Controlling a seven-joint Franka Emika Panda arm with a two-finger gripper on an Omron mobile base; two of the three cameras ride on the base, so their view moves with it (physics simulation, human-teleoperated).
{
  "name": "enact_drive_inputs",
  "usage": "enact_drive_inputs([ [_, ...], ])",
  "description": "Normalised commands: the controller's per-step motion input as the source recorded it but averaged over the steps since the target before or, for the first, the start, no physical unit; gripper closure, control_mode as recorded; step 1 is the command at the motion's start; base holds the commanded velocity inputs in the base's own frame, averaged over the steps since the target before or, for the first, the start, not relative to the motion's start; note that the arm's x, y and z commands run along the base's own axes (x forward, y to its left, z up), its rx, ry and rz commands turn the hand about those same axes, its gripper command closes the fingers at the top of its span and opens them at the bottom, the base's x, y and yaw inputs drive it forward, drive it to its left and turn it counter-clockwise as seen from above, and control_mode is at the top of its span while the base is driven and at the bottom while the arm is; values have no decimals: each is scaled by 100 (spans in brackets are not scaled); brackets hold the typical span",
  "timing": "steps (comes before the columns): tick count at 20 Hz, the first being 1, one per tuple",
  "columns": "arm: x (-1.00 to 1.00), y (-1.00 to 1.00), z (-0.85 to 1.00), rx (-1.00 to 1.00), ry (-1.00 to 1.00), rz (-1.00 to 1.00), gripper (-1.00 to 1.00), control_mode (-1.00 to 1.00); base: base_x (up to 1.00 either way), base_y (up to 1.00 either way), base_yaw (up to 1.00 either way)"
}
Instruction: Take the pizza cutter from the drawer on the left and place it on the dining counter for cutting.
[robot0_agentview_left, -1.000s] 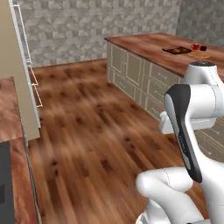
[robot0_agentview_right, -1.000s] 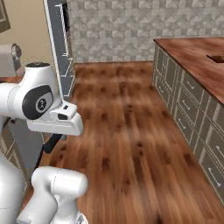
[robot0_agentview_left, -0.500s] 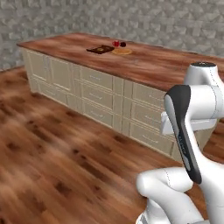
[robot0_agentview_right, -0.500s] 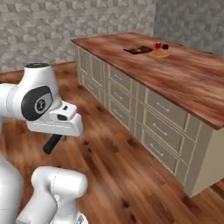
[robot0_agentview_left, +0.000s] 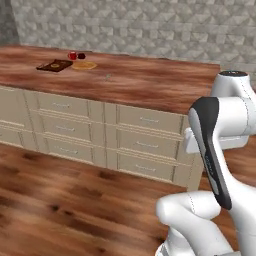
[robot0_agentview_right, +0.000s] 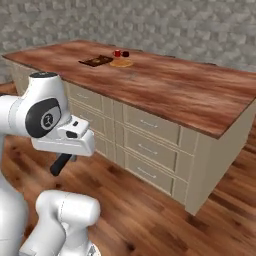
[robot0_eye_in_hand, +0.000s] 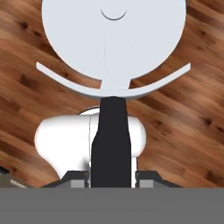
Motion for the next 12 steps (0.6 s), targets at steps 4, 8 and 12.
enact_drive_inputs([
  [4, 0, 0, 0, 0, 0, 0, 100, 100, 79, 100, -49],
  [8, 0, 0, 0, 0, 0, 0, 100, 100, 84, 100, -40],
  [12, 0, 0, 0, 0, 0, 0, 100, 100, 100, 100, -29],
])
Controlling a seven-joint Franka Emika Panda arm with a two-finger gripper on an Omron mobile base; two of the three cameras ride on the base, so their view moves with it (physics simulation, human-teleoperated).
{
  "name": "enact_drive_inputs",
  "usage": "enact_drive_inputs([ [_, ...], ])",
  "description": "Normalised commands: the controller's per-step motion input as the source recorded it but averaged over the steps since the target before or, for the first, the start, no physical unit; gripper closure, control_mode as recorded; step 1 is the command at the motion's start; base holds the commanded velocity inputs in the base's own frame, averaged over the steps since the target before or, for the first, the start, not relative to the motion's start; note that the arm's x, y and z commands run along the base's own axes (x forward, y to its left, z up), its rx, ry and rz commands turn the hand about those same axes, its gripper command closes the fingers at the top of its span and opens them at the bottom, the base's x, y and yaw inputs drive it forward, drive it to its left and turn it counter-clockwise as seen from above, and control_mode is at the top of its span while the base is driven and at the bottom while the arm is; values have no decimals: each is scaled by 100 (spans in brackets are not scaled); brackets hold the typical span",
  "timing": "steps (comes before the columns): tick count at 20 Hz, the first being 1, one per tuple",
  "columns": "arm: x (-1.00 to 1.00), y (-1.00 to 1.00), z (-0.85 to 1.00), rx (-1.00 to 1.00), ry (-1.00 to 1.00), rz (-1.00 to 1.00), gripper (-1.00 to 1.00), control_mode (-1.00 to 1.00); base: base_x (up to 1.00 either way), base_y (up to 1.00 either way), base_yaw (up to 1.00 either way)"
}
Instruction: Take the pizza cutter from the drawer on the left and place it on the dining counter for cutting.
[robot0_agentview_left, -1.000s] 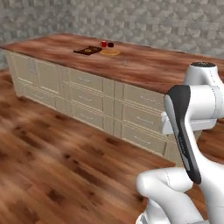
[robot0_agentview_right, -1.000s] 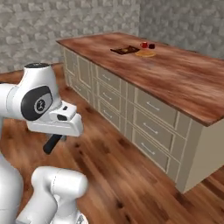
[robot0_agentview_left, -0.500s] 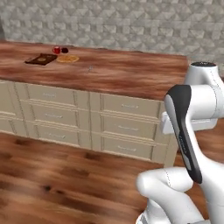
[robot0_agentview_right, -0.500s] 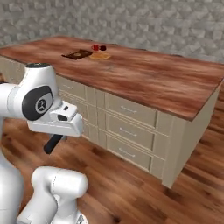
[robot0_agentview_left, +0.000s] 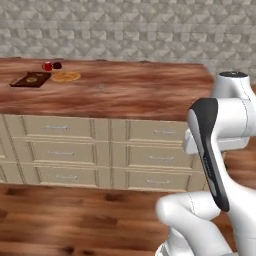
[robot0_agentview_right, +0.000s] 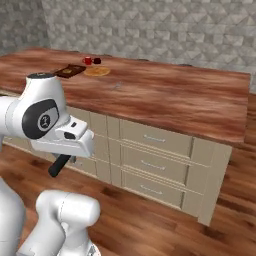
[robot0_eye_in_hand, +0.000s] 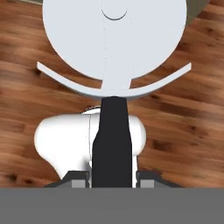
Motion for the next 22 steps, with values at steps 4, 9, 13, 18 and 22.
enact_drive_inputs([
  [4, 0, 0, 0, 0, 0, 0, 100, 100, 96, 100, -20],
  [9, 0, 0, 0, 0, 0, 0, 100, 100, 87, 100, -20],
  [13, 0, 0, 0, 0, 0, 0, 100, 100, 67, 100, -21],
  [18, 0, 0, 0, 0, 0, 0, 100, 100, 58, 100, -23],
  [22, 0, 0, 0, 0, 0, 0, 100, 100, 53, 100, -23],
])
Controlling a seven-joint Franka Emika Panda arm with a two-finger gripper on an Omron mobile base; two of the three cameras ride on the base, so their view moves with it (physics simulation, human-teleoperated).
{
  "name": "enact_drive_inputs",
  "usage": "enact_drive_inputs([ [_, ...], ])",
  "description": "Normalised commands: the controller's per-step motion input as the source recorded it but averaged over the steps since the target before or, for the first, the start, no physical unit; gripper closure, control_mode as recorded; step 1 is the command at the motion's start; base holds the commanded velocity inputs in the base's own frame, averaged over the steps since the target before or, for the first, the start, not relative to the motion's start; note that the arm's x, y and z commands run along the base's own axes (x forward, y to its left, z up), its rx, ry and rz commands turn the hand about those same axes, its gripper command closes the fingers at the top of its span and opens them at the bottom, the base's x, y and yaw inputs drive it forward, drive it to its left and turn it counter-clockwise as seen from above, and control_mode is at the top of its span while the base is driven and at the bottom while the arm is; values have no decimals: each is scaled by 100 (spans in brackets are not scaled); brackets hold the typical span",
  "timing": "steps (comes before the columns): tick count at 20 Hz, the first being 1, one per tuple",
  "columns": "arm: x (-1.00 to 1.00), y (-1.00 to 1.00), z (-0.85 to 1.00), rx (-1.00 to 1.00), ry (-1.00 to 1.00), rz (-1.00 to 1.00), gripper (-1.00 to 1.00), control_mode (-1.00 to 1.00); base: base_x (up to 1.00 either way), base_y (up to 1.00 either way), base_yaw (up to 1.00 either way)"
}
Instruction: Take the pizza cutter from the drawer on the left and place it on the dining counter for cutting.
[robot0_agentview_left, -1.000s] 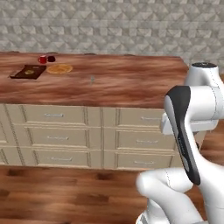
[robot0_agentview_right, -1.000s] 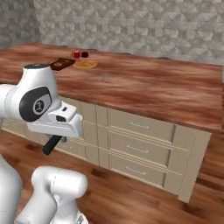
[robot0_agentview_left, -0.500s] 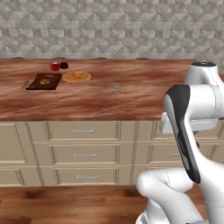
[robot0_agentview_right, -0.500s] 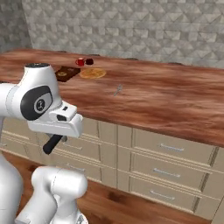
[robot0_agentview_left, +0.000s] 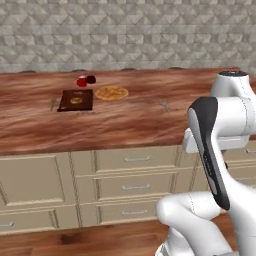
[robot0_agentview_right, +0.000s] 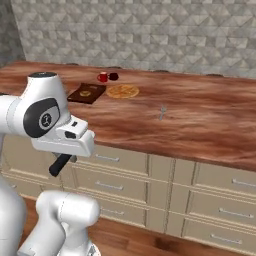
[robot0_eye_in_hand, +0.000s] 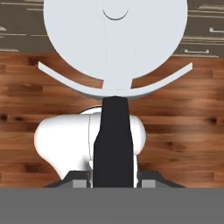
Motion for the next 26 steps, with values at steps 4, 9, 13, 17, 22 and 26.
enact_drive_inputs([
  [4, 0, 0, 0, 0, 0, 0, 100, 100, 54, 97, -25],
  [9, 0, 0, 0, 0, 0, 0, 100, 100, 60, 60, -29],
  [13, 0, 0, 0, 0, 0, 0, 100, 100, 65, 27, -26],
  [17, 0, 0, 0, 0, 0, 0, 100, 100, 62, 0, -9],
  [22, 0, 0, 0, 0, 0, 0, 100, 100, 68, 0, 0],
  [26, 0, 0, 0, 0, 0, 0, 100, 100, 52, -14, 3],
])
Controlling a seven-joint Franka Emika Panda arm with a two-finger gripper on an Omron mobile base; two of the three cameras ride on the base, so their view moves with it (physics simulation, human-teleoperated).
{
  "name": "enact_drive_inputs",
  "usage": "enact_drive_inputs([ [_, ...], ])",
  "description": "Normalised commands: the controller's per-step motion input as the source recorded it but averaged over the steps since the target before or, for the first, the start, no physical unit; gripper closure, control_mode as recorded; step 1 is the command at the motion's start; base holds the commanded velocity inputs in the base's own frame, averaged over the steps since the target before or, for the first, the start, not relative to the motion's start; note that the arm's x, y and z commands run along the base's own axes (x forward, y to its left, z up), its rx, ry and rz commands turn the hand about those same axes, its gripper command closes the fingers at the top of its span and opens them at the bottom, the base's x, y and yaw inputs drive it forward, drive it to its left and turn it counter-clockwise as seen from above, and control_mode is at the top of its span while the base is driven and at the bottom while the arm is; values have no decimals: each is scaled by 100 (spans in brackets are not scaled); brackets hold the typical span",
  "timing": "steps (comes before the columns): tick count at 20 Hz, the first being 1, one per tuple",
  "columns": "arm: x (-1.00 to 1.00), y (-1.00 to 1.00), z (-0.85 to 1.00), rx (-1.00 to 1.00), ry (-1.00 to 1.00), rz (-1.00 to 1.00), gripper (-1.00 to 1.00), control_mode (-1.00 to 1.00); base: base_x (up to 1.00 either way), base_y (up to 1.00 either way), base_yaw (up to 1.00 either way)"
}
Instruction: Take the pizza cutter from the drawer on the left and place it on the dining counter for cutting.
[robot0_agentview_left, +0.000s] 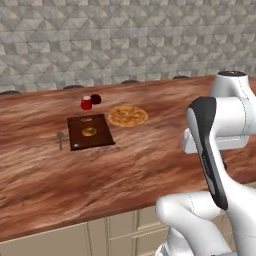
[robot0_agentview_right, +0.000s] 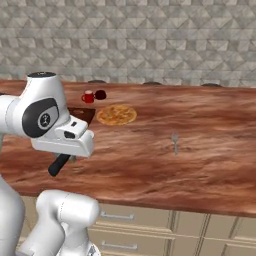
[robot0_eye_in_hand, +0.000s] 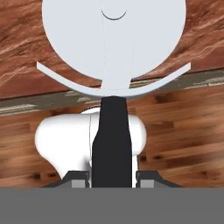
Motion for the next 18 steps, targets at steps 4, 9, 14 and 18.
enact_drive_inputs([
  [4, 0, 0, 0, 0, 0, 0, 100, 100, 49, -19, 8],
  [9, 0, 0, 0, 0, 0, 0, 100, 100, 44, -15, 14],
  [14, 0, 0, 0, 0, 0, 0, 100, 100, 42, -9, 15],
  [18, 46, -6, 0, 1, 0, 3, 100, -100, 32, -5, 6],
])
